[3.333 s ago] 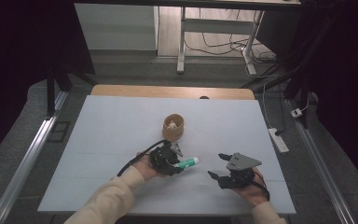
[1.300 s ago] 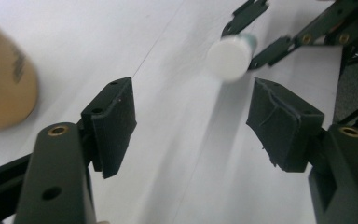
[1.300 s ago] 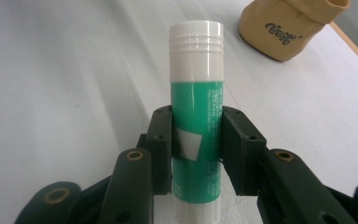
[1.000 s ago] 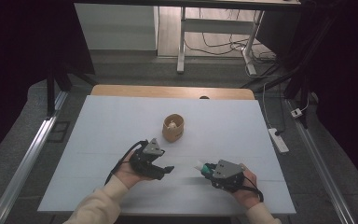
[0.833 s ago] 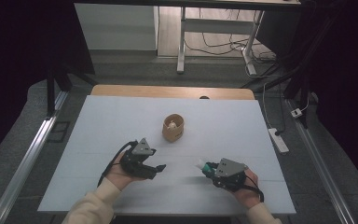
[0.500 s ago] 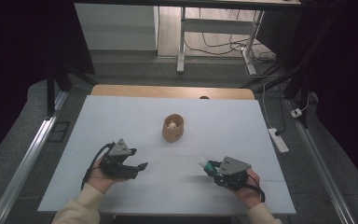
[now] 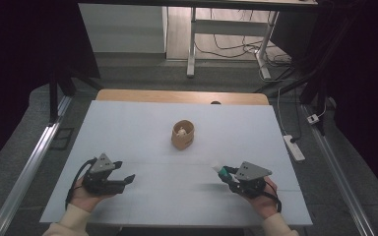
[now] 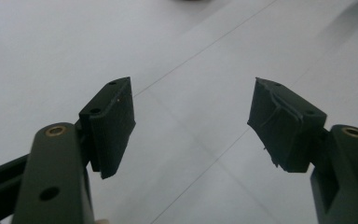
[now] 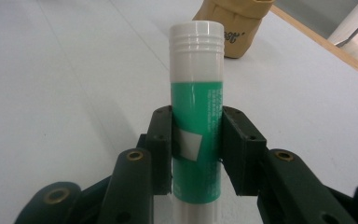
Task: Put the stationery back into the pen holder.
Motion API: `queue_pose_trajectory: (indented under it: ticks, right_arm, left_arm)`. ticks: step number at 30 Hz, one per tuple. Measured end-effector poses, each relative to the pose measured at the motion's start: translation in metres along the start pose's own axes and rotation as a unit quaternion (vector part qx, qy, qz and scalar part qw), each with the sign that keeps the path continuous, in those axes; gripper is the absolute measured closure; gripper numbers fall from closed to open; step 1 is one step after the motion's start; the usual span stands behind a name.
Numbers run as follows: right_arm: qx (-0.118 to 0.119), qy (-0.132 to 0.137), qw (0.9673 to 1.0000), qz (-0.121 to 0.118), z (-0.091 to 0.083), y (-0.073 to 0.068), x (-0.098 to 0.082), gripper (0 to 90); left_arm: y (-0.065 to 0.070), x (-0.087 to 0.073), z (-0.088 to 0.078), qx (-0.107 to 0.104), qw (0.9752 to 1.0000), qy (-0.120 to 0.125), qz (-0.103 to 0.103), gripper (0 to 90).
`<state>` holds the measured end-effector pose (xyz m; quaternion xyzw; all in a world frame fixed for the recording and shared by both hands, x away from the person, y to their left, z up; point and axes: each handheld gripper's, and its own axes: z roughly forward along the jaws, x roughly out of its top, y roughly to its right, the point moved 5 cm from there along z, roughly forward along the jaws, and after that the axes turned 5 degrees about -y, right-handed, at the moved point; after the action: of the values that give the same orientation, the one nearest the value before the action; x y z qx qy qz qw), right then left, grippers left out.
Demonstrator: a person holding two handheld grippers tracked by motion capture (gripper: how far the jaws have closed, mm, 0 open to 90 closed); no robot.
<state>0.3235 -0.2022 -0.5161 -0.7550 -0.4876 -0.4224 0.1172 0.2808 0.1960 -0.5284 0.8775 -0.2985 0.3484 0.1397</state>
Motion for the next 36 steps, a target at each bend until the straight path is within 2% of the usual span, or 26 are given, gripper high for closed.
queue_pose_trajectory:
  ticks: [4,10,18,25,36]
  right_arm:
    - [0.001,0.011,0.9998,0.017,0.0,0.004,0.002,64.9]
    - [-0.001,0.023,0.9991,0.036,0.0,0.009,0.007,64.9]
    - [0.005,0.048,0.9962,0.072,0.004,0.019,0.019,64.9]
    - [0.007,0.067,0.9946,0.079,0.008,0.026,0.034,64.9]
    - [0.01,0.105,0.9887,0.107,0.017,0.042,0.06,64.9]
  left_arm:
    - [-0.005,-0.008,0.002,0.002,1.0,-0.003,-0.005,31.0]
    - [-0.008,-0.009,0.003,0.0,1.0,0.002,-0.005,31.0]
    - [-0.011,-0.012,0.002,0.0,0.9999,0.004,-0.012,30.9]
    - [-0.01,-0.014,0.005,-0.003,0.9999,-0.003,-0.011,30.7]
    - [-0.011,-0.013,0.009,-0.007,0.9999,-0.007,-0.01,30.7]
